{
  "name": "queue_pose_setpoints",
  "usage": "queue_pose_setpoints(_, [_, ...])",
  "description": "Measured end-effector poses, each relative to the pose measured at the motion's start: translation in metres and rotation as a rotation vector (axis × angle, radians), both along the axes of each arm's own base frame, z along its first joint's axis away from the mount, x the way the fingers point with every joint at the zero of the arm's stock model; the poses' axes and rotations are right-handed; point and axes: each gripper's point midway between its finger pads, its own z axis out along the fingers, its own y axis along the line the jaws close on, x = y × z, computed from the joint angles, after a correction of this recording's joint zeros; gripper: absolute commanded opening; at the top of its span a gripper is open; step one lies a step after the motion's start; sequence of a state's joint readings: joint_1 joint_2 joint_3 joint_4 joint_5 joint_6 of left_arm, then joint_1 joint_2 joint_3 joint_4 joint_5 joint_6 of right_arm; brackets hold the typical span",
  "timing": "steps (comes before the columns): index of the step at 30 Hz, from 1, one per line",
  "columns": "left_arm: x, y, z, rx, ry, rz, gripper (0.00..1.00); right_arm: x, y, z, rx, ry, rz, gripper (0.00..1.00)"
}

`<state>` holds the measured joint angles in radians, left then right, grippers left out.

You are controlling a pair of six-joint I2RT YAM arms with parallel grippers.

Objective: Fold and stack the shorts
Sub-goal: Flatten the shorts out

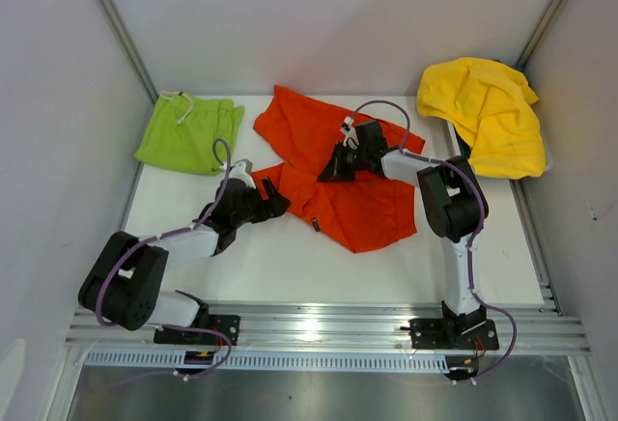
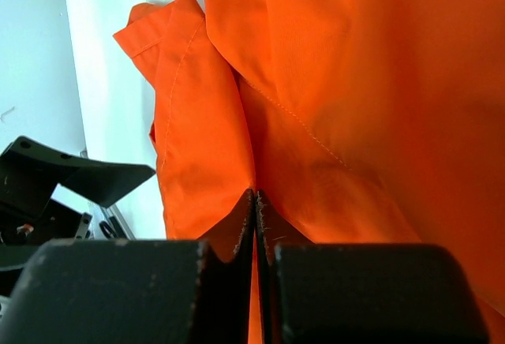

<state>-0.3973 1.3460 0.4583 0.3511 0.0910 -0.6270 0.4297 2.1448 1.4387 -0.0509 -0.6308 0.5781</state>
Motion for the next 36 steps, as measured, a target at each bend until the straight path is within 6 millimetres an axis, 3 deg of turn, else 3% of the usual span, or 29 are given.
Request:
queue_pose_setpoints(2, [0.005, -0.003, -0.002, -0.002, -0.001, -0.003, 0.75, -0.001, 0.0, 0.0, 0.001, -0.001, 0.005, 0.03])
queue_pose_setpoints(6, [0.014, -0.009, -0.001, -0.013, -0.015, -0.017, 0.73, -0.001, 0.001, 0.001, 0.005, -0.006, 0.014, 0.03])
queue_pose_setpoints(10, [0.022, -0.012, 0.0, -0.018, -0.025, -0.019, 0.57, 0.0, 0.001, 0.003, 0.009, -0.013, 0.021, 0.03])
queue_pose_setpoints(18, [0.03, -0.018, -0.003, -0.032, -0.024, -0.028, 0.55, -0.001, 0.001, 0.004, 0.01, -0.018, 0.031, 0.03])
queue_pose_setpoints(26, [0.032, -0.01, -0.008, -0.046, -0.007, 0.001, 0.58, -0.001, 0.0, 0.004, 0.009, -0.019, 0.031, 0.03])
queue_pose_setpoints(30, [0.029, -0.009, -0.011, -0.076, 0.005, 0.003, 0.41, 0.0, -0.001, 0.003, 0.008, -0.016, 0.03, 0.03])
queue_pose_setpoints(36, [0.028, -0.019, -0.009, -0.13, -0.002, -0.037, 0.46, -0.001, -0.001, 0.003, 0.008, -0.012, 0.029, 0.03])
